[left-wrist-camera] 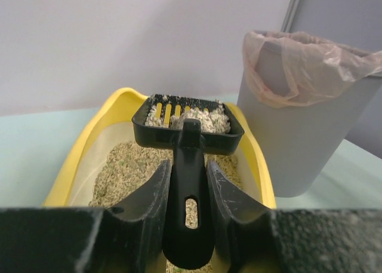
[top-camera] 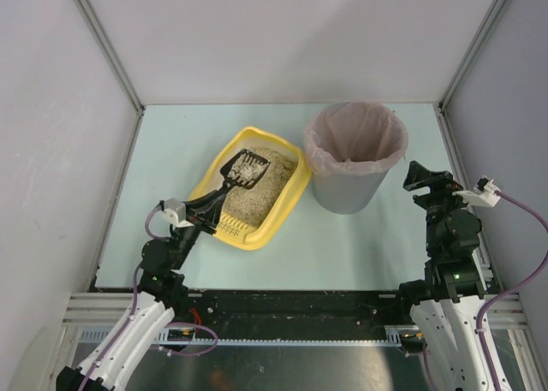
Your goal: Clean the litter box
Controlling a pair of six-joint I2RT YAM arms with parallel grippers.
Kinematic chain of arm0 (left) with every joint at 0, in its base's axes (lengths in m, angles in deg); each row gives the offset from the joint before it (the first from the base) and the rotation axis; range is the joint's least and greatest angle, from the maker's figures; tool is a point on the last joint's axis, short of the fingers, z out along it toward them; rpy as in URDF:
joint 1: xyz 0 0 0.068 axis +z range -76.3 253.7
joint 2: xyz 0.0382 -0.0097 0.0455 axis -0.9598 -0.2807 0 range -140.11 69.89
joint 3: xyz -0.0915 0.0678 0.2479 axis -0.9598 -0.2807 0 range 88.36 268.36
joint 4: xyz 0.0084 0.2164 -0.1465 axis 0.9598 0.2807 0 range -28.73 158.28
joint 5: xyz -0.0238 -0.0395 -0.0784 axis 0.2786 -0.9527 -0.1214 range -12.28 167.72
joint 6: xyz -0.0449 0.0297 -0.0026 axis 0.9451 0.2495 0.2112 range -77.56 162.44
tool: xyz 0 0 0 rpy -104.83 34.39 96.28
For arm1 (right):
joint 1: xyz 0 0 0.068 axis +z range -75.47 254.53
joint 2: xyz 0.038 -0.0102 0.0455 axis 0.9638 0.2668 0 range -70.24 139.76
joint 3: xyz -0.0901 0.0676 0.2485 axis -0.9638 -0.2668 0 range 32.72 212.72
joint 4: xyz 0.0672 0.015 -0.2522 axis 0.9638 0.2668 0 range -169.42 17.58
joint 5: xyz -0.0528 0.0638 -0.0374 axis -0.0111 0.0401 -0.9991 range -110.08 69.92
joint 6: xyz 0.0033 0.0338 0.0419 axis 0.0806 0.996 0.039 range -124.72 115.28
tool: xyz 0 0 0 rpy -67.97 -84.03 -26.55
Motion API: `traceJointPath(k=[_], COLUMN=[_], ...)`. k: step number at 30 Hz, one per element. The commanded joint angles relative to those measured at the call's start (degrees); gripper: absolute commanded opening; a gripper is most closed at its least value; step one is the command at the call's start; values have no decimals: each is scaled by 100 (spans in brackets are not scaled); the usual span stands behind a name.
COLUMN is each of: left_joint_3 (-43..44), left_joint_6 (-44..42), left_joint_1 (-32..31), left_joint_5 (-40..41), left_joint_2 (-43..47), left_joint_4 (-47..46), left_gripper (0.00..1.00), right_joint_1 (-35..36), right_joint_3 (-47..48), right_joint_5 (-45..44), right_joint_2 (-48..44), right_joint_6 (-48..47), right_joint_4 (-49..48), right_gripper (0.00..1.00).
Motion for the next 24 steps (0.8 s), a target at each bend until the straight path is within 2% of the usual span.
traceJointPath(k=[1, 5, 6, 8, 11, 14, 15, 16, 18, 21, 24], left_joint_3=[30, 46, 168, 82, 90, 205, 13, -15, 316, 214, 266], left_joint_6=[8, -87, -97, -2, -183, -142, -54, -19, -281, -230, -237], left_joint_1=[45, 45, 45, 45, 36, 45, 45, 45, 36, 45, 45], left_joint_5=[512, -36, 101, 549, -185, 522, 533, 194, -65, 663, 69], left_joint_2=[87, 203, 212, 386, 318, 351, 396, 388, -33, 70, 63], left_joint_4=[-34, 0, 331, 352, 194, 458, 23, -138, 217, 161, 9], left_gripper=[0, 0, 0, 0, 0, 0, 0, 0, 0, 0, 0], right_joint_1=[3, 3, 3, 3, 3, 3, 3, 12, -5, 3, 12], right_joint_3=[29, 21, 21, 21, 21, 21, 21, 21, 21, 21, 21], right_joint_5=[-31, -109, -136, -128, -119, -102, -75, -49, -31, -49, -31], right_joint_2=[32, -55, -64, -47, -55, -20, 15, 15, 24, 32, 15], right_joint_6=[13, -14, -14, -22, -31, 4, 4, 4, 13, 30, 4], right_joint_4=[-172, -154, -128, -110, -128, -128, -136, -154, -163, -128, -154], right_gripper=[81, 81, 81, 81, 81, 81, 81, 81, 81, 81, 81])
